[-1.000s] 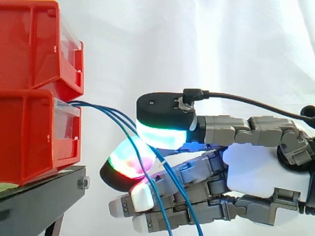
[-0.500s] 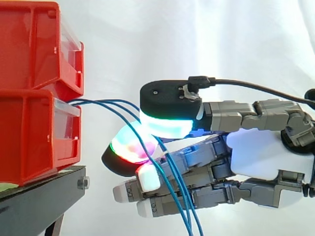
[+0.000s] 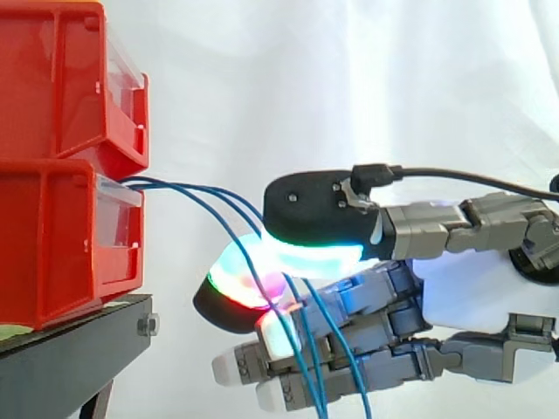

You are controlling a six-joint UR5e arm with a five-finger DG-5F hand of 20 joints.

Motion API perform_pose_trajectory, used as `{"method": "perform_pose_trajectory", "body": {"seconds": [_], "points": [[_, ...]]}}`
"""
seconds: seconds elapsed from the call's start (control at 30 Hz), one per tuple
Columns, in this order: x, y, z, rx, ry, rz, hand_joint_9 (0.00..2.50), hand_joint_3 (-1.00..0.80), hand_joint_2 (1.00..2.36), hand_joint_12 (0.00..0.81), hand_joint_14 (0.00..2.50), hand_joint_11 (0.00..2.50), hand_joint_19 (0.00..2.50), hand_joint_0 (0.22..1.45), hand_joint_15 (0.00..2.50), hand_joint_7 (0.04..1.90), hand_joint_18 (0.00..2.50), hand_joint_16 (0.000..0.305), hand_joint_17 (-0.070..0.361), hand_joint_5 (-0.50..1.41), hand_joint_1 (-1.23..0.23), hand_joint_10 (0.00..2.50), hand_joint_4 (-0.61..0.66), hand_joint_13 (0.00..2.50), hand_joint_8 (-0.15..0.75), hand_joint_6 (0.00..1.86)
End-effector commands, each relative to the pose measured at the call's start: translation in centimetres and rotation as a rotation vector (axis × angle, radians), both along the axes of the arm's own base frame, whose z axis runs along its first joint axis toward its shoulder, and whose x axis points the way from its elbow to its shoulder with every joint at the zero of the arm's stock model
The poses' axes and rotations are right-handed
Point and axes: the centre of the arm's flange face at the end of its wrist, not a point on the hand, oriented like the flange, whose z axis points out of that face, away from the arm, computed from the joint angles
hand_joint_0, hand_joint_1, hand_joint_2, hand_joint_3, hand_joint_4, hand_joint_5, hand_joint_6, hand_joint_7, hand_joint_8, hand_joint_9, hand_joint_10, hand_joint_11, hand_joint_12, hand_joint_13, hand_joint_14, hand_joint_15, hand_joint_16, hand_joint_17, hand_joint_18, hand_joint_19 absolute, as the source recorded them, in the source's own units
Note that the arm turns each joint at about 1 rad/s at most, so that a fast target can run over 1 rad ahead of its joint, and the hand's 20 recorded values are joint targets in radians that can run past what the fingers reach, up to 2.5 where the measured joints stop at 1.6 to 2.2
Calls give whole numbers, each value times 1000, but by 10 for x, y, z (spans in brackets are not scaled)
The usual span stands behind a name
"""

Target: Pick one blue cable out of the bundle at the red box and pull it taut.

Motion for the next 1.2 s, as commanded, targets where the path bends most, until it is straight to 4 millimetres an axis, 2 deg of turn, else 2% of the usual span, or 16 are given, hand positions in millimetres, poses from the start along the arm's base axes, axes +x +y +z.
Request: {"method": "perform_pose_trajectory", "body": {"seconds": [0.0,0.47,0.63,0.7,0.83,0.93,1.1,1.17], "points": [[-2,-1,-2,22,13,1,814,-199,1019,401,0,717,92,648,72,1074,326,50,112,-167,-876,18,200,365,330,745],[-3,-1,-2,43,12,2,793,-230,1018,400,3,709,88,658,65,1046,322,49,111,-176,-897,20,189,356,330,765],[-3,-1,-3,43,14,0,775,-478,1002,399,2,708,69,680,56,1046,330,50,111,-180,-932,21,187,354,323,774],[-3,-2,-2,45,12,-1,772,-500,1000,399,2,712,67,658,53,1044,331,50,112,-181,-933,20,182,353,321,774],[-3,-2,-2,47,12,-1,793,-500,1000,405,3,718,101,552,72,1033,318,50,114,-170,-854,20,200,351,336,767],[-3,-1,-2,46,13,1,821,-500,1000,408,0,700,119,528,73,1065,313,51,115,-146,-764,20,209,354,346,737],[-2,-1,0,47,10,1,867,-500,1000,398,3,685,127,560,72,1125,301,49,111,-122,-683,20,200,355,345,700],[-2,-1,0,47,10,1,868,-430,1005,393,1,691,129,590,75,1141,297,48,108,-120,-662,20,194,356,341,695]]}}
